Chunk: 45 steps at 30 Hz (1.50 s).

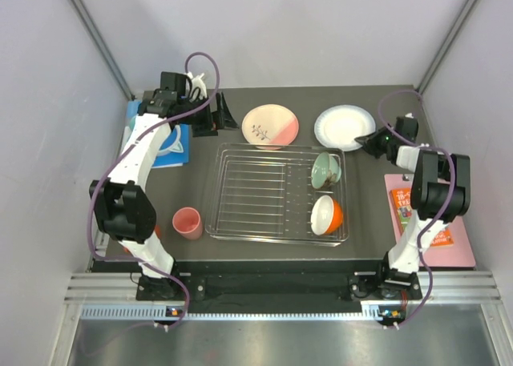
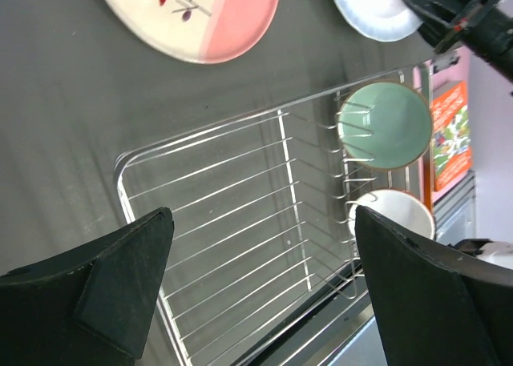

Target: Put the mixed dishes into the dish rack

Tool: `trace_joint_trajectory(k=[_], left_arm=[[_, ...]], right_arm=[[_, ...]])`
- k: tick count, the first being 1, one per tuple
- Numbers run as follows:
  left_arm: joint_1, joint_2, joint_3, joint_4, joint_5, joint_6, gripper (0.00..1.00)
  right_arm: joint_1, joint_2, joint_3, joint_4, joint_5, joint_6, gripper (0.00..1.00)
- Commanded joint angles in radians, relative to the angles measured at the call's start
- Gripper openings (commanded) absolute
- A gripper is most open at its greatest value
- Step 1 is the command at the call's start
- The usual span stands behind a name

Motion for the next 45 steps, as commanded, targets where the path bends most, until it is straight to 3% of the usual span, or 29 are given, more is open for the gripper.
trace_joint_trajectory(k=[1,8,15,23,31,37,40,45], left_arm=[[0.007,-0.063,-0.036,-0.057,-0.042,0.082,0.99],[0.012,-0.025,0.071,-0.218,-0.118,0.137,0.99],[0.016,0.000,0.105,-0.321,-0.166,0.228,0.99],[0.021,0.012,0.102,-0.399,-0.178,0.336,0.99],[0.022,-0.008,0.041,-0.422,-0.227,0.416,0.99],[0.024,-0.009,-0.002,-0.444,-0.244,0.435,0.98],[0.026,0.008,-0.018,-0.488,-0.254,0.441,0.98],[0.030,0.008,-0.058,-0.482,-0.255,0.455,0.97]], right_arm=[[0.002,-0.101,-0.083,-0.069,0.056,-0.100,0.00],[0.038,-0.376,-0.074,-0.137,0.137,-0.255,0.00],[0.160,-0.497,0.076,-0.319,0.355,-0.460,0.00],[0.268,-0.573,0.168,-0.391,0.596,-0.666,0.00],[0.354,-0.539,0.251,-0.370,0.783,-0.821,0.00],[0.466,-0.577,0.242,-0.226,0.930,-1.019,0.00],[0.494,-0.596,0.257,-0.186,0.946,-1.088,0.00],[0.574,-0.678,0.172,0.021,0.918,-1.264,0.00]])
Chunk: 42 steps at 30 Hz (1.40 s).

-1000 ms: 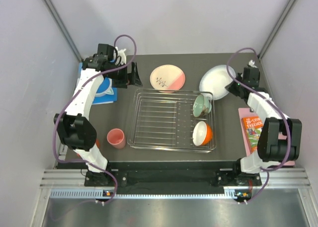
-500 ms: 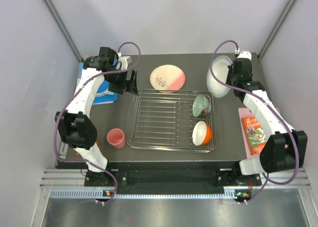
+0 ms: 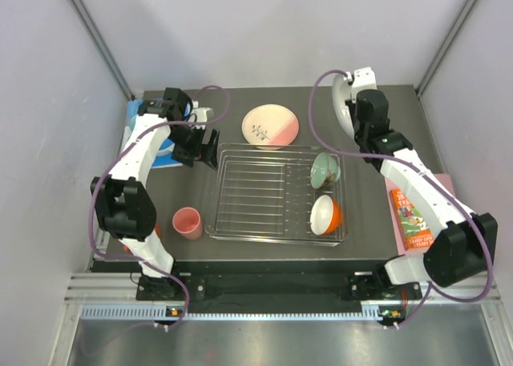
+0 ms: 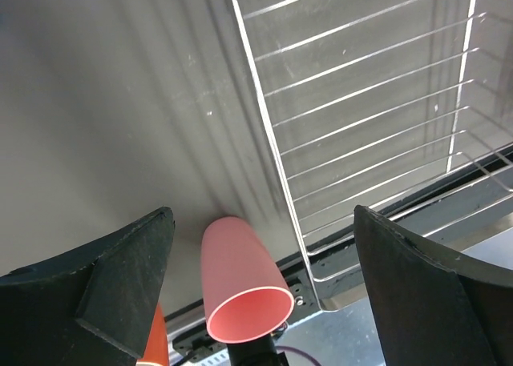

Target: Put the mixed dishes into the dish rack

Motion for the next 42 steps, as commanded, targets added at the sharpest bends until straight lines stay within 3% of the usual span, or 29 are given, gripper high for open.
trace_joint_trajectory(k=[1,10,19,30,42], left_arm=[[0.010,-0.002,-0.039,-0.018,-0.005,0.032,0.97],[0.010,0.104,0.023,-0.010,-0.005,0.030,0.92],[0.010,0.179,0.084,-0.015,0.019,0.015,0.88],[0.010,0.239,0.125,0.003,0.027,-0.006,0.85],[0.010,0.237,0.112,0.011,0.048,-0.011,0.82]], right_arm=[[0.091,-0.173,0.014,0.383,0.024,-0.214,0.00],[0.201,-0.361,-0.119,0.426,-0.324,-0.414,0.00],[0.285,-0.358,-0.112,0.202,-0.424,-0.621,0.00],[0.398,-0.320,-0.039,-0.045,-0.375,-0.715,0.00],[0.435,-0.239,-0.052,0.040,-0.306,-0.818,0.00]])
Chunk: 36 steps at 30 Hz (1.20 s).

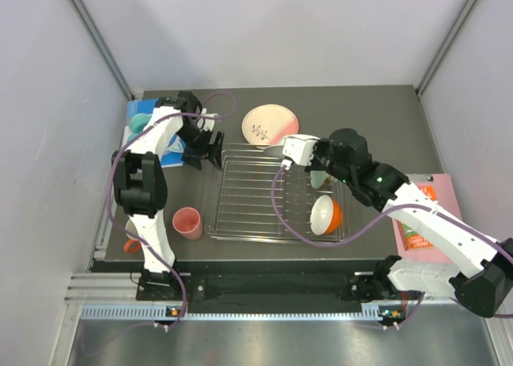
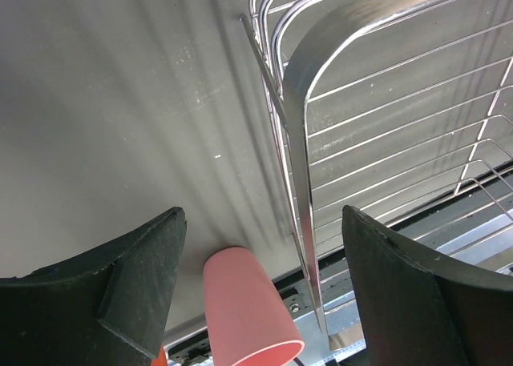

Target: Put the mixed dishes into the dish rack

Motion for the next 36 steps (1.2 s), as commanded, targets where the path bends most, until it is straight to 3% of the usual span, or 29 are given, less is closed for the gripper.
trace_joint_trajectory(k=[1,17,36], left_arm=[[0.006,-0.021,0.011,0.015,0.026,0.000,0.82],[0.007,-0.024,-0.027,0.037,0.041,0.009,0.80],[0.024,-0.031,-0.039,0.032,0.052,0.037,0.77]], right_arm=[[0.035,0.019,0.088,0.241,0.057,-0.093,0.00],[0.052,0.148,0.106,0.269,0.047,-0.144,0.00],[0.026,0.227,-0.006,0.327,0.057,-0.024,0.00]])
